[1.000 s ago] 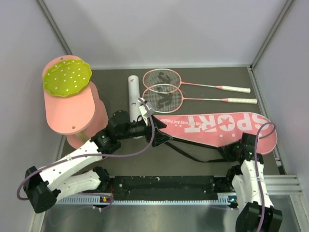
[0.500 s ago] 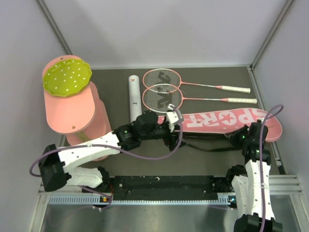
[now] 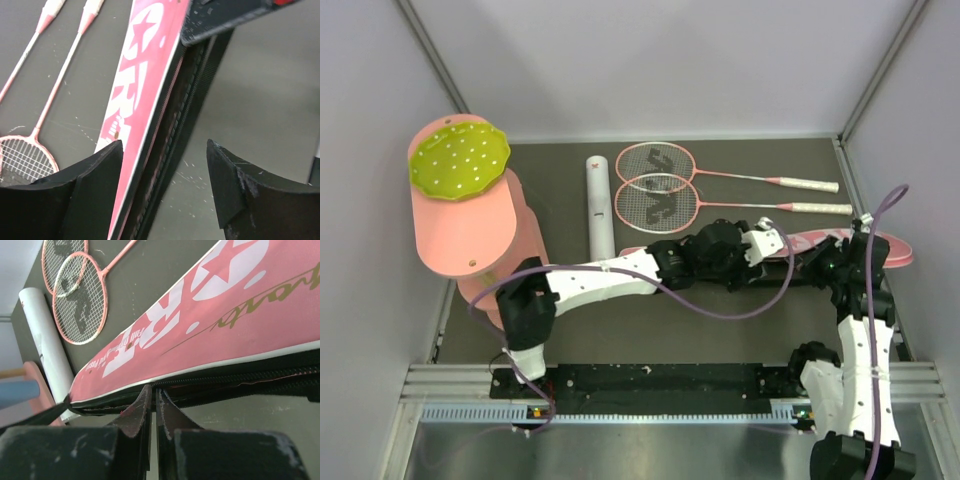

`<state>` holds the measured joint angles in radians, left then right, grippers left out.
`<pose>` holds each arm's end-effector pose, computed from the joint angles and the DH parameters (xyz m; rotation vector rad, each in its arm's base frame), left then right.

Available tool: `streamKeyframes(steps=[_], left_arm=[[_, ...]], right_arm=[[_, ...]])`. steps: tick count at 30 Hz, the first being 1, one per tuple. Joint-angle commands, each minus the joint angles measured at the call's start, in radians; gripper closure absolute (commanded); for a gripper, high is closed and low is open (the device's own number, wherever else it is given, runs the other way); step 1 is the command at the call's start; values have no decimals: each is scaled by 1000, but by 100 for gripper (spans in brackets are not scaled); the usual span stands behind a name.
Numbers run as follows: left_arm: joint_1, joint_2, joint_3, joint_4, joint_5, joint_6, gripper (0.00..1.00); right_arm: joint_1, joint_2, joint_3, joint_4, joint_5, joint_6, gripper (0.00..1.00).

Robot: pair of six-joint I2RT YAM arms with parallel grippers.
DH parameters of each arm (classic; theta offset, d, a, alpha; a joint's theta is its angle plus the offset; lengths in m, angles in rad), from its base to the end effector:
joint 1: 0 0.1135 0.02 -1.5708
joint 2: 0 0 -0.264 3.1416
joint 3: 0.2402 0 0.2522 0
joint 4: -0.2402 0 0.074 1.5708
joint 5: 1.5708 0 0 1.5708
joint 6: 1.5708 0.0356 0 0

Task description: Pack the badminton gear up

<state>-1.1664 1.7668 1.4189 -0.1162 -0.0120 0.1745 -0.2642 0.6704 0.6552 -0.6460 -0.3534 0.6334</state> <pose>0.1657 -0.3861 0.2963 1.2924 1.6422 -0.6033 0.1420 -0.0256 0.2678 0.7962 2.1042 0.5946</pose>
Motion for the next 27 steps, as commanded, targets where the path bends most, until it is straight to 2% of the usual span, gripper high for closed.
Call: streamKeyframes(steps=[1, 3, 5, 11, 18, 20, 21, 23, 24, 25, 27], left_arm=[[4, 88, 143, -68, -77, 51, 28], [5, 128, 172, -69, -66, 56, 29], [4, 157, 199, -66, -78, 51, 37], [7, 216, 259, -65, -100, 56, 49], [16, 279, 291, -66, -62, 39, 50], [30, 302, 319, -71, -45, 26, 60], [36, 309, 336, -94, -40, 4, 74], [57, 324, 403, -132, -39, -32, 87], [66, 324, 423, -146, -31, -67, 92], [82, 313, 449, -161, -19, -85, 100], [99, 295, 466, -169, 7, -160, 100]], right_arm=[[-6, -2, 67, 25, -65, -43, 100], [-4, -3, 69, 28, -74, -46, 100], [-4, -6, 72, 26, -82, -52, 100], [-3, -8, 67, 32, -116, -52, 100], [-4, -5, 80, 36, -134, -38, 100], [-3, -5, 87, 36, -134, -34, 100], [-3, -3, 89, 36, -131, -32, 100], [-3, 12, 102, 26, -122, -47, 99], [-3, 26, 112, -1, -128, -64, 93], [-3, 43, 144, -23, -142, -87, 79], [6, 81, 181, -69, -151, -161, 68]])
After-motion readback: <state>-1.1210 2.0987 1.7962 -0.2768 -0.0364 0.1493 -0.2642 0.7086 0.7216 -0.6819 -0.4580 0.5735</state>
